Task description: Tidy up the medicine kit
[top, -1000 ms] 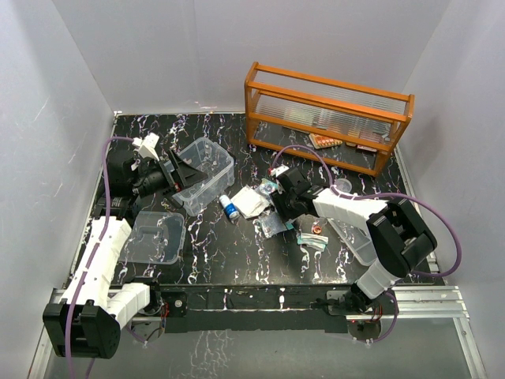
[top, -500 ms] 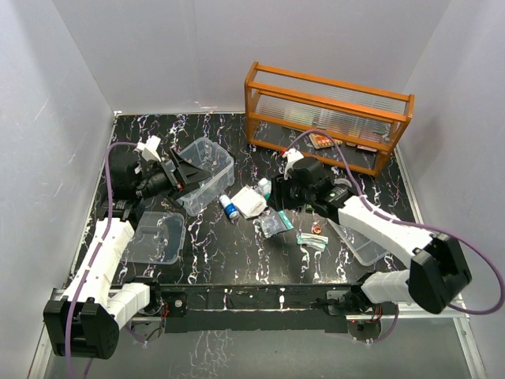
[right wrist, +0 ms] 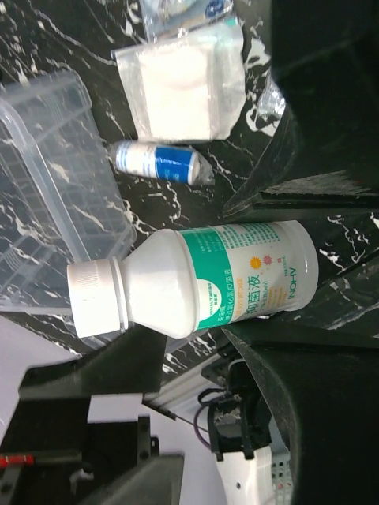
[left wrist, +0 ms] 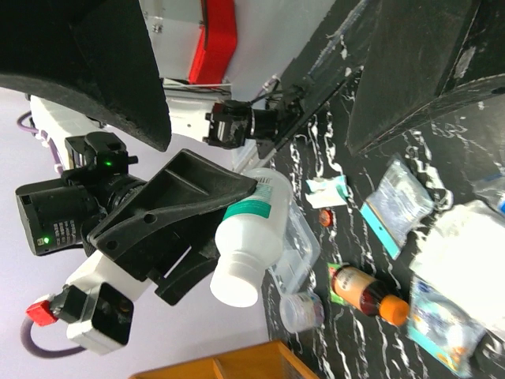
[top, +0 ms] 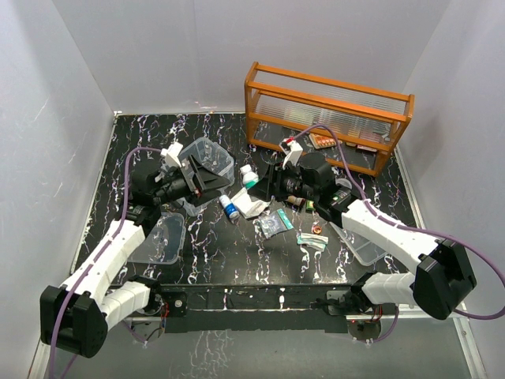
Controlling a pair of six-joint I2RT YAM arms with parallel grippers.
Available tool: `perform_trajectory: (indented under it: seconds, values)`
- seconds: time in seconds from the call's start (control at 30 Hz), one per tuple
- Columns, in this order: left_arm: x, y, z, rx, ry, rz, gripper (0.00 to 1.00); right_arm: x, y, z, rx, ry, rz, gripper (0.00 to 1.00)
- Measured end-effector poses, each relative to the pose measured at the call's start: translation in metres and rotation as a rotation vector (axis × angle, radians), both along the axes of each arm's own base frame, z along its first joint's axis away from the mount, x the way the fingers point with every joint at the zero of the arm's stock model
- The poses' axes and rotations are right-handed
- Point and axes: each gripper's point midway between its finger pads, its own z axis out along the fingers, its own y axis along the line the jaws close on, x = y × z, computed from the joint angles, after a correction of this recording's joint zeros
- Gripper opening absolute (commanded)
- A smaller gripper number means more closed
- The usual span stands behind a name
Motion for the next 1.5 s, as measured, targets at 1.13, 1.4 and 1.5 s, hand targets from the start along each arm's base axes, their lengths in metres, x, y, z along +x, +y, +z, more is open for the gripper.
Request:
perform_trajectory:
  seconds: [1.13,1.4,1.5]
  values:
    - [0.001,-0.033,-0.041,0.059,0.139,-0.051,0.42,-0.024,0.035,-0.022,-0.012,0.081,0.156,0.46]
    - [0.006,-0.029,-0.038,0.113,0.12,-0.037,0.41,-0.021,0.033,-0.014,-0.025,0.071,0.143,0.82]
    - [0.017,-0.025,-0.031,0.15,0.106,-0.012,0.4,-0.019,0.024,-0.005,-0.044,0.045,0.095,0.85]
